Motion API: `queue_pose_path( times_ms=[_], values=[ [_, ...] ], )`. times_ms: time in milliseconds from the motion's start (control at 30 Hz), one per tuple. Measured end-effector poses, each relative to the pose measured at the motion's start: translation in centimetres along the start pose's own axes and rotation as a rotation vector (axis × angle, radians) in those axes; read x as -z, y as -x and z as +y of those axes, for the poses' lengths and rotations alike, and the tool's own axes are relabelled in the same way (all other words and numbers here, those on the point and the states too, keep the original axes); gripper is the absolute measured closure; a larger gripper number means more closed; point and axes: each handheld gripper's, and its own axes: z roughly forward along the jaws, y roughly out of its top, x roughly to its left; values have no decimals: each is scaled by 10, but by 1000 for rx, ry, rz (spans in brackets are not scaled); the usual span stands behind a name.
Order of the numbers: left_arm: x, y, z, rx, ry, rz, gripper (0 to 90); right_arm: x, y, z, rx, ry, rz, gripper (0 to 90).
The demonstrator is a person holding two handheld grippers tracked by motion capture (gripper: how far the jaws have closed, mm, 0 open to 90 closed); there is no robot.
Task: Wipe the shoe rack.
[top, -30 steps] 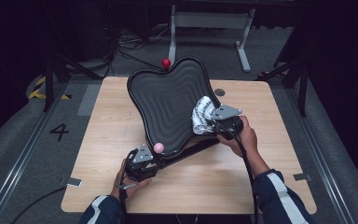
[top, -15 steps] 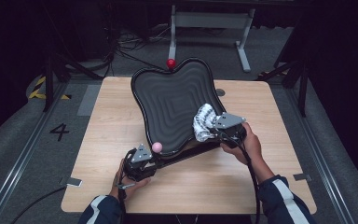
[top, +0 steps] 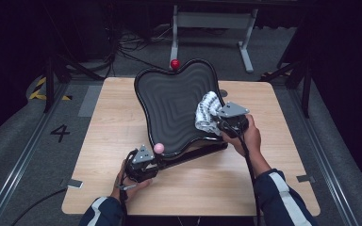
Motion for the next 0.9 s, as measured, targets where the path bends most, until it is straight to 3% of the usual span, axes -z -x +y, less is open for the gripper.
queue_pose_path(
  times_ms=[133,467,633,733,900],
  values=[
    [-1,0,0,-8,4,3,714,-8,-8,14,26,14,16,808],
    [-1,1,0,-13,8,8,716,-22,-64,54,140,62,111,804],
    [-1,2,0,-18,5,13,720,-25,-79,62,171,77,130,802],
    [0,3,0,-21,-1,10,722,-26,-83,65,188,81,132,802],
    [-1,5,0,-17,7,10,726,-26,-73,61,154,76,119,802]
  ],
)
